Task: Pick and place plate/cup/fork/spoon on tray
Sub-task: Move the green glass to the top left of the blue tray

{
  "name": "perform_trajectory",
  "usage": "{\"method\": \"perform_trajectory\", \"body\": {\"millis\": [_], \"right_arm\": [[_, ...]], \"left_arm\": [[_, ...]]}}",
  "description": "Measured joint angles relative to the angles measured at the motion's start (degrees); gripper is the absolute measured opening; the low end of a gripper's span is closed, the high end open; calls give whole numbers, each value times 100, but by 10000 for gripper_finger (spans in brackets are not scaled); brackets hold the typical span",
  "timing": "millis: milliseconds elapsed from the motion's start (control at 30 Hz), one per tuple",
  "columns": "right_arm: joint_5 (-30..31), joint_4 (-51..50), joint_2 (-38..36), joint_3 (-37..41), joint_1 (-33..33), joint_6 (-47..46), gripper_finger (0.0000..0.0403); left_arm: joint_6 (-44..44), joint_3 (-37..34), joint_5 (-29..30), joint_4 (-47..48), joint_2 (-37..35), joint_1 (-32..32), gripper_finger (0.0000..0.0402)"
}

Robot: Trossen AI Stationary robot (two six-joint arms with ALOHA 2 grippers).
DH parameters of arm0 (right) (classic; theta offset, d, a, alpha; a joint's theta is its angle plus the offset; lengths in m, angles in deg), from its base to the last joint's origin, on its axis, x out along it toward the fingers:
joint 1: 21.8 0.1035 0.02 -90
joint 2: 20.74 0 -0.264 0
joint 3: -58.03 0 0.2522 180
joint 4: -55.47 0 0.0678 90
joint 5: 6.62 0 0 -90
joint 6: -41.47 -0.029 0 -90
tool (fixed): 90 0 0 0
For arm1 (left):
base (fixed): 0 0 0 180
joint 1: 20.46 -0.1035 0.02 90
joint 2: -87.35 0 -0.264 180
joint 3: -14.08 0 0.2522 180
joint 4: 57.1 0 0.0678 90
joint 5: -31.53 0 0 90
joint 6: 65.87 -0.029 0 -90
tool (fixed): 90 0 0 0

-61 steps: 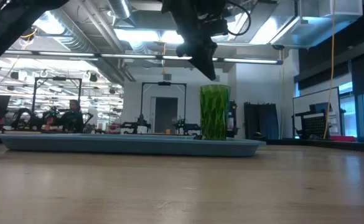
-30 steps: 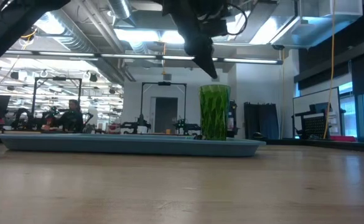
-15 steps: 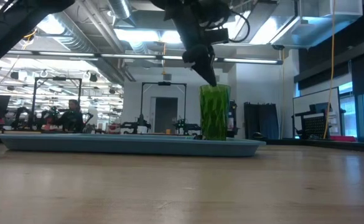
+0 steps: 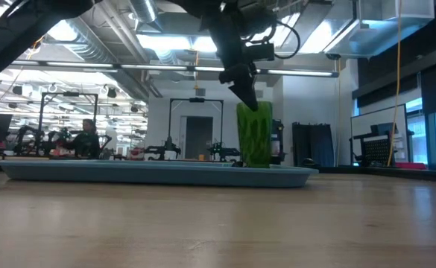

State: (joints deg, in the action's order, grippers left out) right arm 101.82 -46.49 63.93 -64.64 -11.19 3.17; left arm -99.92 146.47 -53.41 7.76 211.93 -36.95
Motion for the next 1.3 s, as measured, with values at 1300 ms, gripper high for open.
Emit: {"method": "perform_trajectory", "body": {"millis": [1300], "right_arm": [[0,57,0,0,1,286,14]], "left_arm": [[2069,-399,-562,3775,-2590,-1105,2]]}}
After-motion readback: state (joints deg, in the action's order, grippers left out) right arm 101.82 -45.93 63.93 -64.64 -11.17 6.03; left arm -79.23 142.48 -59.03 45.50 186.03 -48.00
